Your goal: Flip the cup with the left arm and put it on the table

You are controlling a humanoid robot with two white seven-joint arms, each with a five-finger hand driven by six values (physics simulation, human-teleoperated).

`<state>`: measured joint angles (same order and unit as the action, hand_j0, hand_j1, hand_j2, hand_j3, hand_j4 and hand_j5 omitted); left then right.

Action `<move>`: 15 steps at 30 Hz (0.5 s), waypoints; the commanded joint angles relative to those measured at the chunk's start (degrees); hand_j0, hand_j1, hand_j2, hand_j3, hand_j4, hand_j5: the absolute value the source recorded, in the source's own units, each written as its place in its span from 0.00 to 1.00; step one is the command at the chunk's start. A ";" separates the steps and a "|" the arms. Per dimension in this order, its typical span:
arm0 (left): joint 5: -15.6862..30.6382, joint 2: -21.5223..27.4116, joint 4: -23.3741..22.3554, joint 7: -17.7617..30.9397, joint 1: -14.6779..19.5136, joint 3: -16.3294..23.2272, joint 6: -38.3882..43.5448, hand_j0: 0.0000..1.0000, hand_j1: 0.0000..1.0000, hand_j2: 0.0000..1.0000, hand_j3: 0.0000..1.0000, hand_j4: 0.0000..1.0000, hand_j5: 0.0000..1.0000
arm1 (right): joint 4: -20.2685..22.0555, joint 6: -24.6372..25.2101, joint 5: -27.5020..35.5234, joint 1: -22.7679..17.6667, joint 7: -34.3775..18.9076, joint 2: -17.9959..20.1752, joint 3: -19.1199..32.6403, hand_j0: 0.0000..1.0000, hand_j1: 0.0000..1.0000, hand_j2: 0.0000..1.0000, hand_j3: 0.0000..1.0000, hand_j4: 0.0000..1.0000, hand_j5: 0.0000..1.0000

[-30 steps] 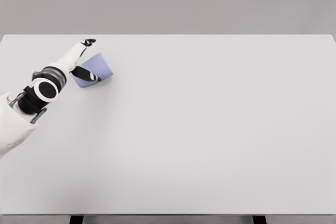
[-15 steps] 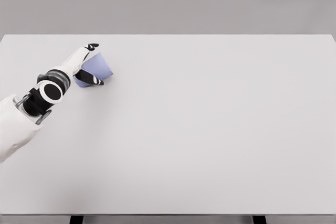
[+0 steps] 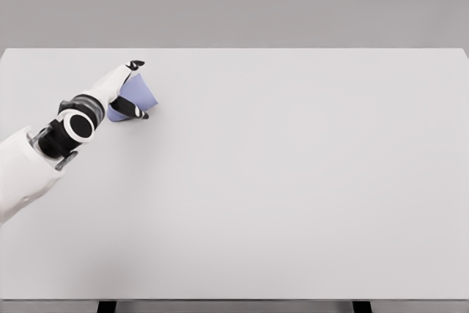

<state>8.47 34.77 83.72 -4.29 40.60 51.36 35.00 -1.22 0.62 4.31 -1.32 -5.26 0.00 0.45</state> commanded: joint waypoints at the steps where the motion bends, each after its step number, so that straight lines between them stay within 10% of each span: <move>1: -0.30 0.04 -0.48 -0.02 0.09 1.29 0.00 1.00 1.00 1.00 1.00 1.00 1.00 | -0.01 0.00 0.00 0.00 -0.01 0.00 -0.01 1.00 1.00 1.00 1.00 1.00 1.00; 9: -0.30 0.04 -1.19 -0.02 0.79 2.87 0.00 1.00 1.00 1.00 1.00 1.00 1.00 | -0.01 0.00 0.00 0.00 -0.01 0.00 -0.01 1.00 1.00 1.00 1.00 1.00 1.00; 15: -0.30 0.13 -1.19 -0.11 1.58 2.70 0.00 0.81 0.81 0.81 0.81 0.81 0.81 | -0.01 0.00 0.00 0.00 -0.01 0.00 -0.01 1.00 1.00 1.00 1.00 1.00 1.00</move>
<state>8.41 34.84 82.54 -4.35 42.28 54.07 35.00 -1.22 0.62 4.31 -1.32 -5.26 0.00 0.45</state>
